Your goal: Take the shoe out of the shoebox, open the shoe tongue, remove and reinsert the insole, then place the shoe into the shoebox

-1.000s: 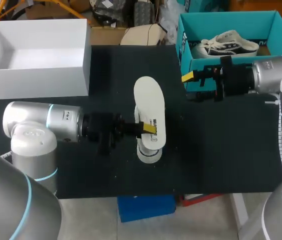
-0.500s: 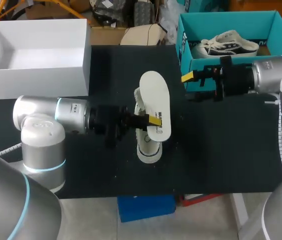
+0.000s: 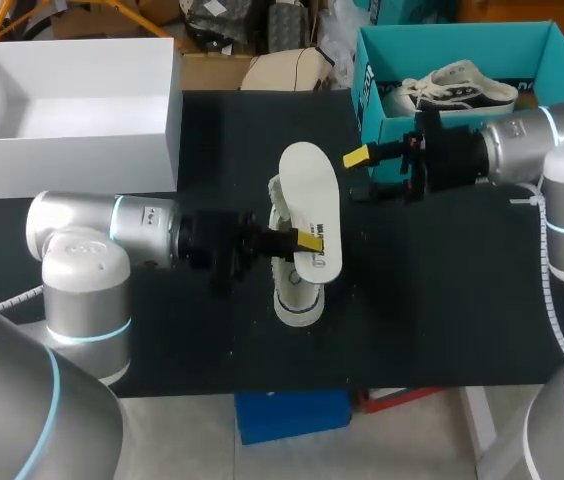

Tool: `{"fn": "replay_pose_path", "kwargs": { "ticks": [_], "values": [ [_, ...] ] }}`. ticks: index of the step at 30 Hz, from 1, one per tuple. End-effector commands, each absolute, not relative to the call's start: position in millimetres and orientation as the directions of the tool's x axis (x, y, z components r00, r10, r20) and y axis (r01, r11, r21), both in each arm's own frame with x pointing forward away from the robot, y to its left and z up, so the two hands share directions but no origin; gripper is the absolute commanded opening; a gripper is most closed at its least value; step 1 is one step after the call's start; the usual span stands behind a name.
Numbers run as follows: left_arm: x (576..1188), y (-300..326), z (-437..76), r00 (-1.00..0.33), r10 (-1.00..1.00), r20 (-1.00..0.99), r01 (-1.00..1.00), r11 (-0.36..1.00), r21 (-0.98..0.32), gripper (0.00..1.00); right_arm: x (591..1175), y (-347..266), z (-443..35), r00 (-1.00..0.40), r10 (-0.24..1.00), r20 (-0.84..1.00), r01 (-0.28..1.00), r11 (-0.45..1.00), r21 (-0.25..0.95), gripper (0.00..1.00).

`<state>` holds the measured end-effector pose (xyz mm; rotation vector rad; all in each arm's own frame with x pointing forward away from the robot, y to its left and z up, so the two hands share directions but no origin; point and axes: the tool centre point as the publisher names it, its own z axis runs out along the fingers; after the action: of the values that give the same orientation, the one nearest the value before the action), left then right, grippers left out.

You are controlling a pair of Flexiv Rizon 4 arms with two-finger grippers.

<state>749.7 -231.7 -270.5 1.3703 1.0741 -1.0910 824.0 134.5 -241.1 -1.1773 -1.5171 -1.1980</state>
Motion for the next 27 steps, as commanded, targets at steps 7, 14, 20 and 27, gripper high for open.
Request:
{"fn": "replay_pose_path", "kwargs": {
  "ticks": [7,14,20,27],
  "values": [
    [749,-233,-271,0.188,0.045,-0.981,0.981,-0.062,0.186,0.00,791,163,-250,-0.188,0.143,0.972,0.981,0.068,0.180,1.00],
    [749,-233,-271,0.188,0.045,-0.981,0.981,-0.062,0.186,0.00,784,175,-260,-0.165,0.131,0.978,0.986,0.061,0.158,0.85],
    [749,-233,-271,0.188,0.045,-0.981,0.981,-0.062,0.186,0.00,787,177,-267,-0.148,0.131,0.980,0.988,0.054,0.142,0.71],
    [749,-233,-271,0.188,0.045,-0.981,0.981,-0.062,0.186,0.00,797,174,-270,-0.140,0.135,0.981,0.990,0.045,0.135,0.50]
  ]
}}
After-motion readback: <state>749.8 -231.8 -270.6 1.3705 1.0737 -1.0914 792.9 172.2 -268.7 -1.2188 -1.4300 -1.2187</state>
